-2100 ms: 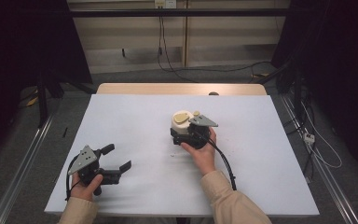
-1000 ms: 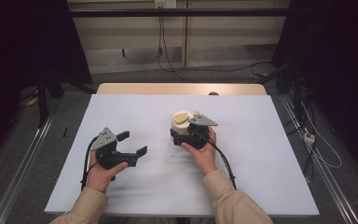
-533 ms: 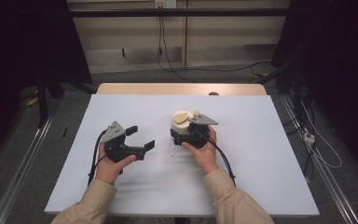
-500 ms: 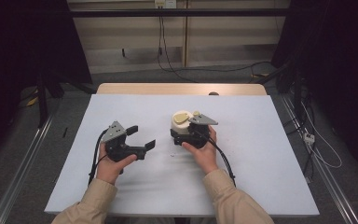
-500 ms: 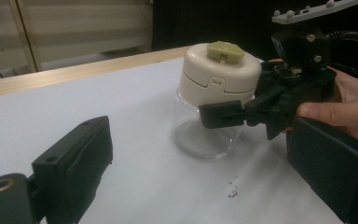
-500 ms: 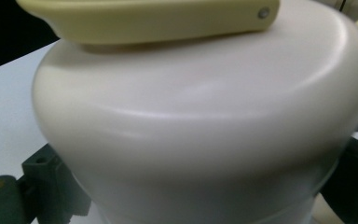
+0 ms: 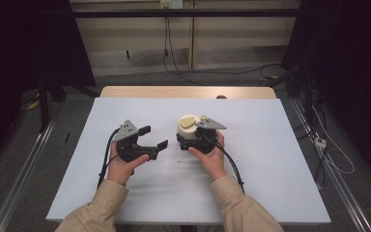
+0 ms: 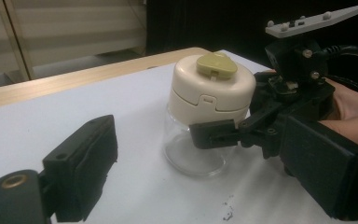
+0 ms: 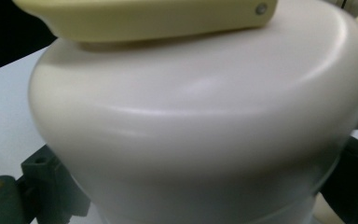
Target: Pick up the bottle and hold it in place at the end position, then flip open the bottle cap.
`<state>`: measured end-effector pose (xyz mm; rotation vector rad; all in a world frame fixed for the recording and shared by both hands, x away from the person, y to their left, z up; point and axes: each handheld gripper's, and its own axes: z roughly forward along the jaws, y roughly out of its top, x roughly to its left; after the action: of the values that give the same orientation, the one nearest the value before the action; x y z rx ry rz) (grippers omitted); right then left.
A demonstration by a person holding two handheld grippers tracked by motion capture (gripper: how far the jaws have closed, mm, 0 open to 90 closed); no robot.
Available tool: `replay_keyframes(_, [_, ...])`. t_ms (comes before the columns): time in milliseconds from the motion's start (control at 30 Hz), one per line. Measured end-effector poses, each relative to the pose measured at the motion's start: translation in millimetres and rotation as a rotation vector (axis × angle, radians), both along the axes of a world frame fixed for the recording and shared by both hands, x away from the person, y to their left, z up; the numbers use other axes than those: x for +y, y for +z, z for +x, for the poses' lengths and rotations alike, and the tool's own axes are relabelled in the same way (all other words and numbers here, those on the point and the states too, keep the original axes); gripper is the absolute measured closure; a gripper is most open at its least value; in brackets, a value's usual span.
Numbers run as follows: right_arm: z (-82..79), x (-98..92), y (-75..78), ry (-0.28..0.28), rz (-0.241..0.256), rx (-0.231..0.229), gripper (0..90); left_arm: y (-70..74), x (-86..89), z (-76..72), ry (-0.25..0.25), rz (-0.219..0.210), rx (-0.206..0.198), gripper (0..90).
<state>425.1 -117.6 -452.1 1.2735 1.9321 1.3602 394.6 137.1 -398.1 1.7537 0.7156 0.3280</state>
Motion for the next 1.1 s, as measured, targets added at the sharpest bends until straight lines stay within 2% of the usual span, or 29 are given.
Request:
replay_keyframes(267, [0.3, -0.3, -0.2, 0.001, 0.002, 0.002, 4.1, 2.8, -4.4, 1.9, -0.013, 0.000, 0.012, 17.9])
replay_keyframes(567, [0.6, -0.6, -0.9, 0.003, 0.007, 0.001, 4.0, 5.4, -10.7, 5.9, -0.026, 0.014, 0.018, 37.2])
replay_keyframes(733, [0.9, -0.9, -1.1, 0.006, 0.009, 0.003, 3.9, 5.8, -16.4, 9.6, -0.050, 0.020, 0.035, 52.1])
replay_keyframes(900, [0.7, -0.7, -1.1, 0.004, 0.011, 0.005, 3.8, 5.1, -22.9, 14.1, -0.069, 0.020, 0.045, 60.6])
replay_keyframes(1000, [0.7, -0.6, -1.2, 0.003, 0.011, 0.005, 3.9, 5.5, -27.4, 16.3, -0.077, 0.041, 0.049, 65.7])
replay_keyframes(1100, [0.7, -0.7, -1.3, 0.003, 0.010, 0.003, 3.8, 5.5, -30.9, 18.5, -0.081, 0.036, 0.056, 68.2])
